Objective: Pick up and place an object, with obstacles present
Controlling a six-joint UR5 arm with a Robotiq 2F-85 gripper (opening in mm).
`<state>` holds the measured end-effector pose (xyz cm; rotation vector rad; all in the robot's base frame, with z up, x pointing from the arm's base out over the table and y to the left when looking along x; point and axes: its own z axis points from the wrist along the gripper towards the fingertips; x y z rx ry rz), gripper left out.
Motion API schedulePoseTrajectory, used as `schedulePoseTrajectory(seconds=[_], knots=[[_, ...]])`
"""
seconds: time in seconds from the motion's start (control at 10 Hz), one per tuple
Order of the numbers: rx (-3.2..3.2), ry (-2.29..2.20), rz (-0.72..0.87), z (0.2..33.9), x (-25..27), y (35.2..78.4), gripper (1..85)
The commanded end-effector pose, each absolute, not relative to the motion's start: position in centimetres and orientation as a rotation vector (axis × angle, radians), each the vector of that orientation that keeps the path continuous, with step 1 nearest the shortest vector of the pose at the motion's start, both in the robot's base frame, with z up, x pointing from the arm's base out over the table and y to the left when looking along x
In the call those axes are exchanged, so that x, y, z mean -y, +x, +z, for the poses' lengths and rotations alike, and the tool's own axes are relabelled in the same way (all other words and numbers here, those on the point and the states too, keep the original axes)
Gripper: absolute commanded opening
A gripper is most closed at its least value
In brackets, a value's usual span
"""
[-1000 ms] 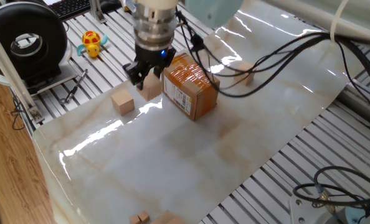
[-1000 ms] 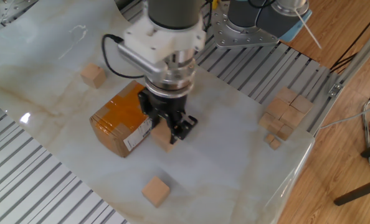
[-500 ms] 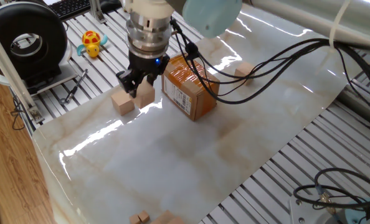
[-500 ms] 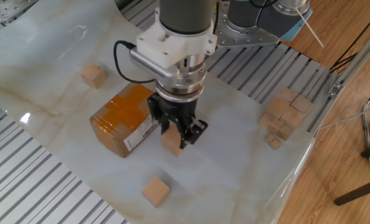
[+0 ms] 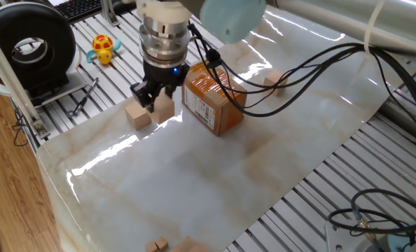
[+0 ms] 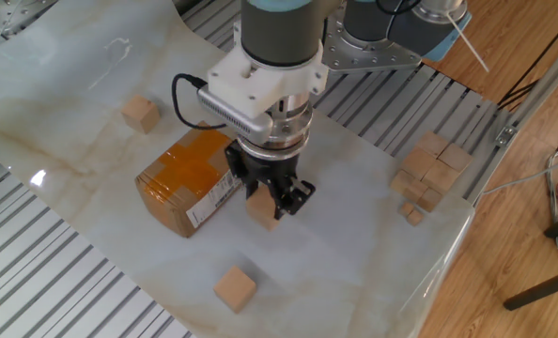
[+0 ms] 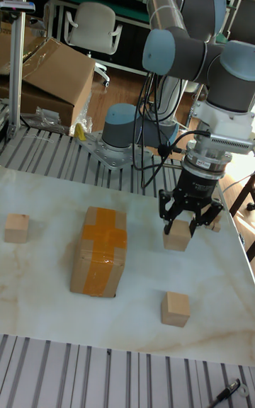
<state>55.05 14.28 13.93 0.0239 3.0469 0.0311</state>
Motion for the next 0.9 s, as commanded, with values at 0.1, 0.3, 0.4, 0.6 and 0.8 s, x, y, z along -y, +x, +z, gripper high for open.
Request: schedulePoseTrajectory(seconds=[0.1,0.3,0.4,0.6,0.8], knots=[[-3.118,0.129,0.077,13.1,-15.0,54.0,1.3],[-3.087,0.147,0.093,11.2,-15.7,55.6,1.3],[-3.074,0.154,0.094,10.4,-16.1,55.7,1.3],[-3.017,0.127,0.092,8.8,-16.0,56.3,1.3],[-3.017,0.107,0.029,8.8,-14.9,56.3,1.3]])
